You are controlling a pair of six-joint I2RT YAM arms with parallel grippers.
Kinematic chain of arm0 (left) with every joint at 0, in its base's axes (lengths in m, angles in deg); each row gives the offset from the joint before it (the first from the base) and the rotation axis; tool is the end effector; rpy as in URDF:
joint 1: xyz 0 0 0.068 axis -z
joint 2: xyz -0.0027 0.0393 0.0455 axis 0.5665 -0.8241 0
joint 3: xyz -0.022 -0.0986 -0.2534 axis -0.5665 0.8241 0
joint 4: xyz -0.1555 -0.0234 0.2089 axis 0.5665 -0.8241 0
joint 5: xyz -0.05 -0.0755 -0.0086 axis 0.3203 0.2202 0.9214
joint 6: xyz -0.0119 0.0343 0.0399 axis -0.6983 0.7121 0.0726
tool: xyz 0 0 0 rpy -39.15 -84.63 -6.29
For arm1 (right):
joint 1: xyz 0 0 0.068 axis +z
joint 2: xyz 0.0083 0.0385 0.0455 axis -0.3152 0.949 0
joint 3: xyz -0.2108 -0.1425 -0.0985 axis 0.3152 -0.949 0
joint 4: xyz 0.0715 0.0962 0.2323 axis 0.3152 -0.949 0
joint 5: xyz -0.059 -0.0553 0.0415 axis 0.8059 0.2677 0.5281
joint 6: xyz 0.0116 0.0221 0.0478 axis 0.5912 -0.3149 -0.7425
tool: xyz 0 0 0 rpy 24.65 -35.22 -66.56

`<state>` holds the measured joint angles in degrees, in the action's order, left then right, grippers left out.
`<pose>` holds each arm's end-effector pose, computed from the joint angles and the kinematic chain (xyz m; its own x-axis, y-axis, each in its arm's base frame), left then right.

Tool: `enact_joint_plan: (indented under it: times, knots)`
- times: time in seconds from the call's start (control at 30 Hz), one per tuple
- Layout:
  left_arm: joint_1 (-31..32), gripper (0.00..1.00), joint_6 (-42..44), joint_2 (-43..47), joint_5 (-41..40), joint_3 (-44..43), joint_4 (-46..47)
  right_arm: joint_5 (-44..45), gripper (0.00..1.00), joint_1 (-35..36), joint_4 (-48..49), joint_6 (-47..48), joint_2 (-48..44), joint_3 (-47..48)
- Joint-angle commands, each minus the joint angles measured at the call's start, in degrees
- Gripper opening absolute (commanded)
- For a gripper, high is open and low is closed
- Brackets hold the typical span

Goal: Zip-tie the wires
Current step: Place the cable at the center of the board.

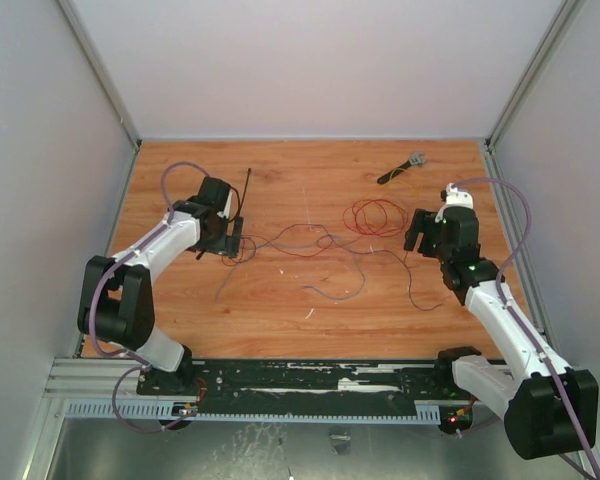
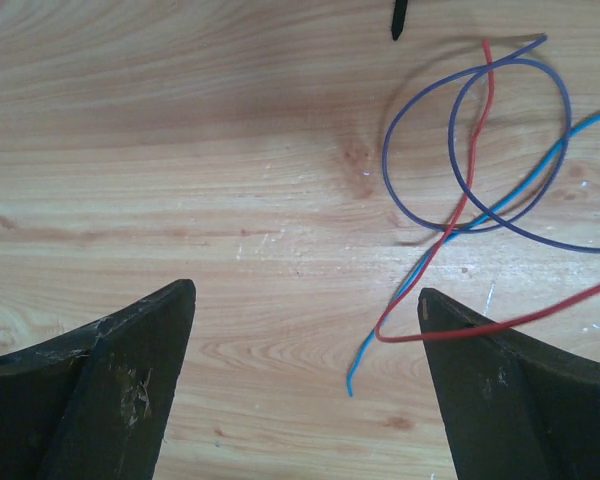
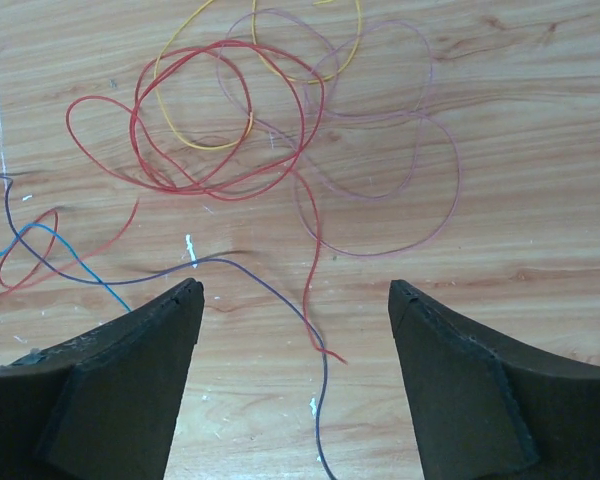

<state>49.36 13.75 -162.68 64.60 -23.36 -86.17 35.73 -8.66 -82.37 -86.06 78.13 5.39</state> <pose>0.2910 -0.0678 0.2104 -0.9093 0.1476 -0.3891 0.0733 0.9772 0.1994 0.2132 0.0323 0.2481 -0.5365 0.2115 -0.8170 0.0945 0.9771 0.1908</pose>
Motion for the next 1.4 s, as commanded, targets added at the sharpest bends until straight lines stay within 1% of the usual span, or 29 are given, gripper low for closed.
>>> enact_joint_plan:
  times: [0.0,0.2,0.33,0.5,0.63,0.73,0.83,1.03,1.13,1.2,1.23,1.33,1.37]
  knots:
    - [0.18,0.98,0.1,2.51,1.56,-1.11,-0.54,-1.15,0.77,0.08,0.34,1.76,-0.24,2.46]
    - [0.18,0.98,0.0,2.46,-1.23,-0.54,-1.75,-4.08,0.76,0.05,-0.35,4.77,1.31,4.35]
    - [0.18,0.98,0.05,3.31,-1.78,-0.97,-1.81,-5.51,0.76,0.12,0.97,5.07,2.49,3.03]
    - [0.09,0.98,-0.18,4.89,0.05,-0.45,-1.22,-8.45,0.76,0.08,2.57,3.46,5.15,2.32]
    - [-0.46,0.98,0.45,7.22,7.66,1.33,0.77,-9.08,0.77,0.1,3.53,2.95,5.69,2.61]
    - [-0.7,0.98,0.91,7.12,14.16,2.1,1.09,-10.46,0.77,0.12,3.77,2.71,6.1,3.51]
    - [-0.7,0.98,1.12,6.82,18.7,2.54,1.53,-12.33,0.77,0.15,3.63,2.41,6.66,4.46]
    - [-0.9,0.98,1.54,4.08,22.48,2.69,1.88,-18.81,0.77,0.52,6.22,0.16,7.41,5.18]
    - [-1.23,0.98,1.42,2.49,22.91,2.62,2.52,-21.38,0.77,1.48,7.1,-0.15,8.84,6.65]
    - [-1.97,0.98,1.06,2.27,24.01,2.51,3.72,-21.58,0.77,2.23,7.26,0.22,9.6,7.4]
    - [-2.93,0.98,0.9,2.36,25.81,2.75,4.79,-21.99,0.78,2.38,7.61,0.28,9.87,7.51]
    - [-6.73,0.98,0.42,2.1,34.14,3.32,7.21,-24.01,0.79,2.92,8.99,-0.11,10.92,7.74]
    - [-7.71,0.98,0.36,1.88,35.54,3.24,7.36,-24.43,0.79,3.18,9.5,-0.22,11.24,7.75]
